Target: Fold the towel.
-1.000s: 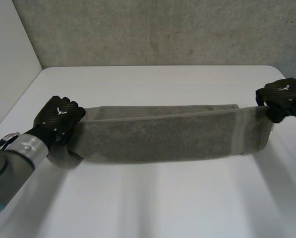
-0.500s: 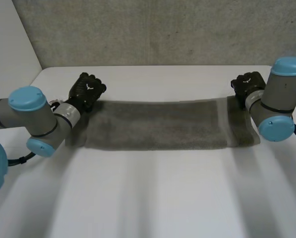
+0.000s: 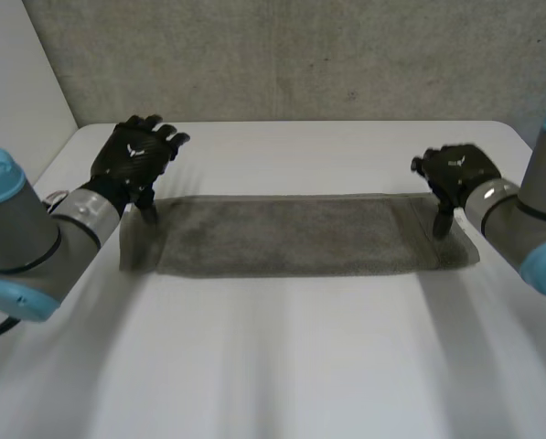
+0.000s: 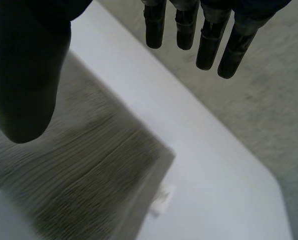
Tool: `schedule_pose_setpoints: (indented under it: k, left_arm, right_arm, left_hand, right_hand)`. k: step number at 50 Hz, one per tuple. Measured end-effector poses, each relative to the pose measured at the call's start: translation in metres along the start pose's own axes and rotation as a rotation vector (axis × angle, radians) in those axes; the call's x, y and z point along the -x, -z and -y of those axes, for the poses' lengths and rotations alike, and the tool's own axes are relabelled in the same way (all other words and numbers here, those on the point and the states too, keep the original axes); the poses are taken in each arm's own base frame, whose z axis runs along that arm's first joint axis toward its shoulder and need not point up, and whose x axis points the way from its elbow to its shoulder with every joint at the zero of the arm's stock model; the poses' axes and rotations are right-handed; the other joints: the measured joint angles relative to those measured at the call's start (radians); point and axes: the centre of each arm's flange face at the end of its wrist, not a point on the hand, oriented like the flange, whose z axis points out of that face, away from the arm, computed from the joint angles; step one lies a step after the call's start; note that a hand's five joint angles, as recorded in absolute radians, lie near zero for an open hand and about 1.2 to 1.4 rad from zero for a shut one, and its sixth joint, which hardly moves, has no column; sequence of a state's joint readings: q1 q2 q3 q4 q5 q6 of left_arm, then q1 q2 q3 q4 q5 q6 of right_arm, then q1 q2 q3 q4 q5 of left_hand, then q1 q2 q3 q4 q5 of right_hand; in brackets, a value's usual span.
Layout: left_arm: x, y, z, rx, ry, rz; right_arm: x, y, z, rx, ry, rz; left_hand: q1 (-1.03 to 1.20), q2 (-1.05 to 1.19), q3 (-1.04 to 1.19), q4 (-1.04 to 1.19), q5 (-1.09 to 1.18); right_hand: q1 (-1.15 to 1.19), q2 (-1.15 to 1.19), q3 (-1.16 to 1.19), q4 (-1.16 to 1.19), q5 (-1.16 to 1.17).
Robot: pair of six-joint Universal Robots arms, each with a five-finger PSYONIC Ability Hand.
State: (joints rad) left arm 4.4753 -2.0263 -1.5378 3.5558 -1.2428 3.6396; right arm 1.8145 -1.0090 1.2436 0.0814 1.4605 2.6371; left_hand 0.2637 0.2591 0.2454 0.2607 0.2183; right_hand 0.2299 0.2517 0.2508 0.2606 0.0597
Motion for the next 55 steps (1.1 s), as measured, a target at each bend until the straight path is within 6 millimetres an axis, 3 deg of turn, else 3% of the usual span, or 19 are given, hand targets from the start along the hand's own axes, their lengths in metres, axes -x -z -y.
schedule_pose_setpoints:
  k: [7,21,24,29,31,35,49,55]
  left_arm:
    - [-0.014,0.02,-0.014,0.063,0.066,-0.02]
    - [-0.014,0.012,-0.05,0.13,0.066,0.077]
    - [-0.013,0.011,-0.055,0.139,0.066,0.086]
    - [-0.013,0.01,-0.061,0.151,0.067,0.091]
    - [-0.012,0.01,-0.062,0.152,0.067,0.092]
    - [-0.012,0.009,-0.063,0.149,0.065,0.095]
    - [-0.013,0.011,-0.075,0.192,0.063,0.14]
    - [-0.014,0.017,-0.063,0.185,0.062,0.155]
  right_arm:
    - [-0.003,0.004,-0.034,0.084,-0.029,0.032]
    - [-0.01,-0.022,-0.08,0.14,-0.061,0.012]
    - [-0.009,-0.028,-0.086,0.141,-0.062,0.009]
    - [-0.008,-0.035,-0.093,0.143,-0.064,0.005]
    - [-0.009,-0.036,-0.094,0.142,-0.067,-0.001]
    - [-0.018,-0.038,-0.095,0.138,-0.075,-0.028]
    - [-0.099,-0.026,-0.093,0.131,-0.084,-0.202]
    - [-0.142,-0.024,-0.091,0.134,-0.014,-0.278]
  left_hand:
    - [0.0,0.0,0.0,0.0,0.0]
    - [-0.001,0.0,0.0,0.0,0.0]
    - [-0.001,0.0,0.0,0.0,0.0]
    - [-0.001,0.0,0.0,0.0,0.0]
    - [-0.002,0.0,0.0,0.0,0.0]
    - [-0.002,0.0,0.0,0.0,0.0]
    - [-0.004,0.0,-0.001,0.0,0.0]
    - [-0.004,0.0,-0.001,0.0,0.0]
  right_hand:
    - [0.072,0.043,0.043,0.034,0.081]
    - [0.352,0.326,0.328,0.32,0.353]
    - [0.494,0.472,0.472,0.465,0.485]
    - [0.98,0.971,0.96,0.96,0.985]
    - [1.064,1.061,1.06,1.072,1.091]
    - [1.079,1.062,1.063,1.082,1.1]
    - [1.093,1.062,1.063,1.082,1.1]
    - [1.093,1.062,1.063,1.082,1.1]
